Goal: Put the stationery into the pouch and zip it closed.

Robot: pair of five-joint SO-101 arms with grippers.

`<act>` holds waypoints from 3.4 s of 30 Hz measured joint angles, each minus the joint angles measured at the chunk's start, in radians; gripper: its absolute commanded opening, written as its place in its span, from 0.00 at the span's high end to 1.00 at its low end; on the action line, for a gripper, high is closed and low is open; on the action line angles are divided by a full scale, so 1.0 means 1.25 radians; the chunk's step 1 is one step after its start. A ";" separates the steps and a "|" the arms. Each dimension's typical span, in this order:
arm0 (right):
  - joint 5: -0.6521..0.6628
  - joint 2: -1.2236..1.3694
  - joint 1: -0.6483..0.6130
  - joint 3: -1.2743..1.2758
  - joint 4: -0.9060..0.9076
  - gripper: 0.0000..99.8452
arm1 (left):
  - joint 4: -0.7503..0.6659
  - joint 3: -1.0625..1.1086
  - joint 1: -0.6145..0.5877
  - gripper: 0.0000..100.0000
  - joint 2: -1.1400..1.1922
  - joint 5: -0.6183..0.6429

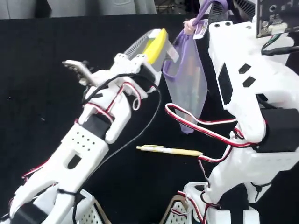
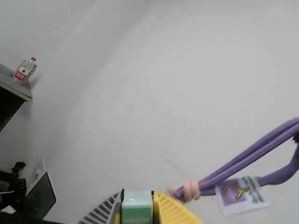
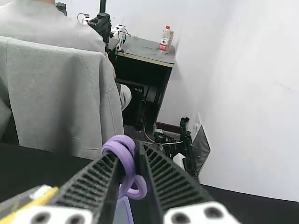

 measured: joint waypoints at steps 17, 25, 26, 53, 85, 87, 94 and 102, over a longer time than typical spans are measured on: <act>0.000 0.000 0.000 0.000 0.000 0.99 | 0.045 0.099 0.055 0.83 0.043 -0.193; 0.000 0.000 0.000 0.000 0.000 0.99 | 0.574 -0.228 0.058 0.81 0.014 -0.193; 0.000 0.000 0.000 0.000 0.000 0.99 | 0.622 -0.276 0.044 0.81 0.014 -0.193; 0.000 0.000 0.000 0.000 0.000 0.99 | 1.142 -0.071 0.113 0.81 0.004 -0.706; 0.000 0.000 0.000 0.000 0.000 0.99 | 0.857 -0.286 0.260 0.79 0.637 -0.718; 0.000 0.000 0.000 0.000 0.000 0.99 | 0.857 -0.292 0.261 0.84 0.651 -0.718; 0.000 0.000 0.000 0.000 0.000 0.99 | 0.859 -0.307 0.266 0.97 0.668 -0.725; 0.000 0.000 0.000 0.000 0.000 0.99 | 0.948 -0.334 0.261 0.97 0.669 -0.766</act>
